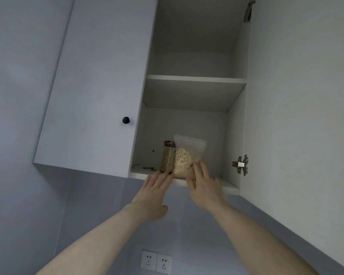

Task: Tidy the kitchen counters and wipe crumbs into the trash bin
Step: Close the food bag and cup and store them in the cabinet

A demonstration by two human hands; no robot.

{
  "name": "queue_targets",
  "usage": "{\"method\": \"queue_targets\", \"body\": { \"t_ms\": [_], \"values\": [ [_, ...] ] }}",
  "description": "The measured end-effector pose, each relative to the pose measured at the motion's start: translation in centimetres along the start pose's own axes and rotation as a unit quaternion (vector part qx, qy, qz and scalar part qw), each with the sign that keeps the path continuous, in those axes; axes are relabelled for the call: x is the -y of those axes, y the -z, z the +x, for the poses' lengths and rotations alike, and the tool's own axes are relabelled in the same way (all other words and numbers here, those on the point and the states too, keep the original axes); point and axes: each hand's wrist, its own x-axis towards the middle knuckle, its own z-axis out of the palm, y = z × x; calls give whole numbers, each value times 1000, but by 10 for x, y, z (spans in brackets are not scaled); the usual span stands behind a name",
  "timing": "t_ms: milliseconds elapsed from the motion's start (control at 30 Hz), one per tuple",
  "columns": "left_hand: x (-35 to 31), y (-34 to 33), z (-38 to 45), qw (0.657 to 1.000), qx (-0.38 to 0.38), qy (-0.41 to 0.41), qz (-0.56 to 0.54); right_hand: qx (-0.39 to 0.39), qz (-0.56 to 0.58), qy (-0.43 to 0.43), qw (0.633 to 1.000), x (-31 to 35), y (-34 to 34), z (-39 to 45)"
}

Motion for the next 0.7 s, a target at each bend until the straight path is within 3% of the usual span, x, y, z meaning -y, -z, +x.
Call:
{"method": "queue_targets", "body": {
  "t_ms": [100, 167, 300, 467, 700],
  "values": [
    [-7, 24, -13, 998, 55, 14, 10, 25, -54, 27, 998, 11, -1, -27],
    [-14, 36, -28, 999, 49, 12, 8, 30, -55, 40, 997, 19, -2, -52],
    [-38, 50, -79, 997, -16, 22, -77, 60, 29, 58, 996, 31, 3, -101],
    [-76, 68, -143, 980, -99, 22, -171, 87, 60, 150, 983, 39, 33, -164],
    [-158, 158, -182, 938, -224, 2, -265, 114, 72, 244, 960, 11, 102, -237]
  ]
}}
